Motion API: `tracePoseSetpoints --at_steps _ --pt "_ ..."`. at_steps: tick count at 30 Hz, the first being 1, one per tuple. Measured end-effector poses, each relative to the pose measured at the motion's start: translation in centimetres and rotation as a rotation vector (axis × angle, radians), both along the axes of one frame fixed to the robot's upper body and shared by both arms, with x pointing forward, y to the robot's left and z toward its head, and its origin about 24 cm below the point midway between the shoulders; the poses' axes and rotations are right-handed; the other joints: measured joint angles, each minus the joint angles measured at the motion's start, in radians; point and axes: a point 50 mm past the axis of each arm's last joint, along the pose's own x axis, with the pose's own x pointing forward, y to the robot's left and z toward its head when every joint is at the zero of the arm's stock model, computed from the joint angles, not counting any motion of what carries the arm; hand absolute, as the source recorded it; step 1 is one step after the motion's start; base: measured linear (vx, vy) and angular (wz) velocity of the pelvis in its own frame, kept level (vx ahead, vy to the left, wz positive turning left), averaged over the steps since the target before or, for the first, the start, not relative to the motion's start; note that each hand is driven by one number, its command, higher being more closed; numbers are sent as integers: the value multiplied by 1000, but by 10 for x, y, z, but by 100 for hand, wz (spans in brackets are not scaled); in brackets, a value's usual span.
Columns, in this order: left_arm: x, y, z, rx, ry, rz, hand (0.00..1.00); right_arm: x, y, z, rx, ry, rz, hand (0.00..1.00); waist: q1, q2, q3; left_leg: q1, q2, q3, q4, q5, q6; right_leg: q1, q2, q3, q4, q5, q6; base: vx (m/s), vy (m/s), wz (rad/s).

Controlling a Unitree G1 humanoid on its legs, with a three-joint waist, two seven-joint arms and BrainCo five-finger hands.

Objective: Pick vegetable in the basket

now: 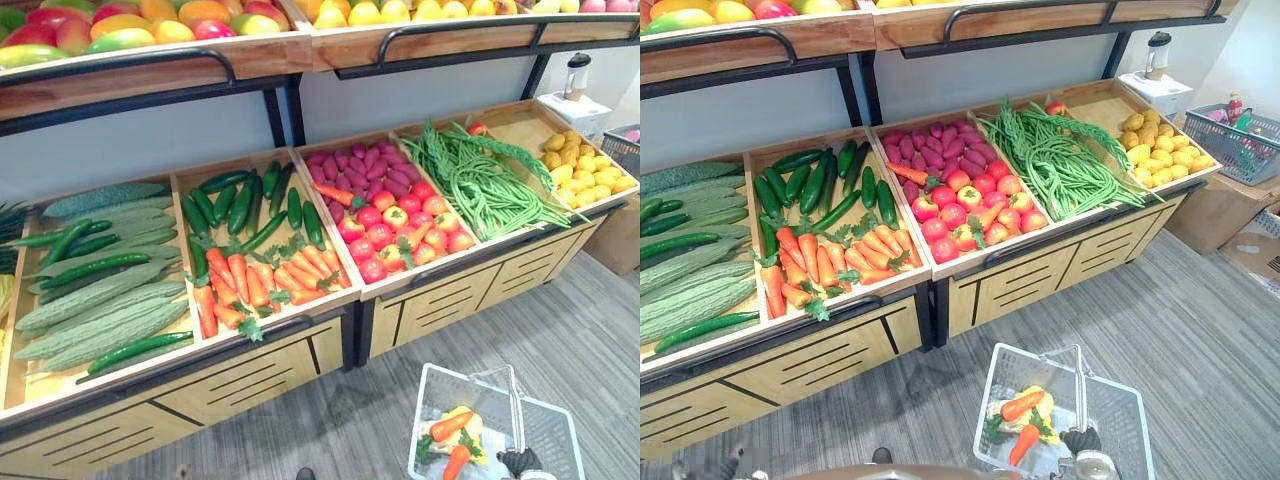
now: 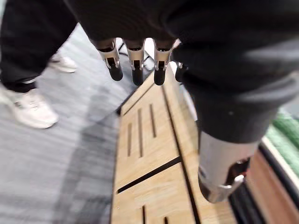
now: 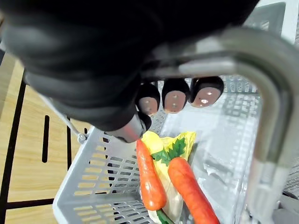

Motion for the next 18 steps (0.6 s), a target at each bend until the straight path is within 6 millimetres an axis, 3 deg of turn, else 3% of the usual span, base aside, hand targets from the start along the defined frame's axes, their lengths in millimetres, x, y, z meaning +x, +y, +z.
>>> tracePoseSetpoints --at_steps 3,7,10,13,18 --pt "-17 -7 -12 -186 -29 94 0 -3 2 -2 9 15 -1 100 1 0 0 9 0 4 0 -2 0 5 0 3 0 -2 3 49 -8 -4" --pt "-19 -19 -21 -336 -21 54 0 -3 3 -2 -3 14 -3 100 1 4 4 10 2 11 0 -4 -1 2 2 10 1 0 6 22 -5 -5" --pt "-10 -45 -30 -500 -14 -118 0 -1 8 -3 -25 11 13 100 0 5 9 18 1 27 0 -8 -1 0 1 28 1 0 6 13 7 -14" --pt "-4 -58 -34 -565 1 -232 0 -1 11 -3 -25 2 30 100 0 8 11 23 2 32 0 -10 -2 0 2 34 1 0 6 10 3 -7" --pt "-1 -67 -35 -597 15 -316 0 0 11 -3 -39 0 30 100 1 10 15 28 0 49 1 -20 -1 -5 0 49 3 -8 6 15 7 -8"
